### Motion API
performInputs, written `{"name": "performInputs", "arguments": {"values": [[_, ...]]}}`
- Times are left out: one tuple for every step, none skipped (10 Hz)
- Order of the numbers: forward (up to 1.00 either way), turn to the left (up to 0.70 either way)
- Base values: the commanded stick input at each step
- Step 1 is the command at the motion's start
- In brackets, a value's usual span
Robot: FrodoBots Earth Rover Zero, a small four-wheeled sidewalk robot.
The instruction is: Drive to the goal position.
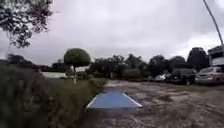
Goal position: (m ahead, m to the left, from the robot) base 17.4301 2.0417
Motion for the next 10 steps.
{"name": "performInputs", "arguments": {"values": [[0.5,0.0],[0.5,0.0],[0.5,0.0],[0.5,0.0],[0.5,0.0],[0.5,0.0],[0.5,0.0],[0.5,0.0],[0.5,0.0],[0.5,-0.36]]}}
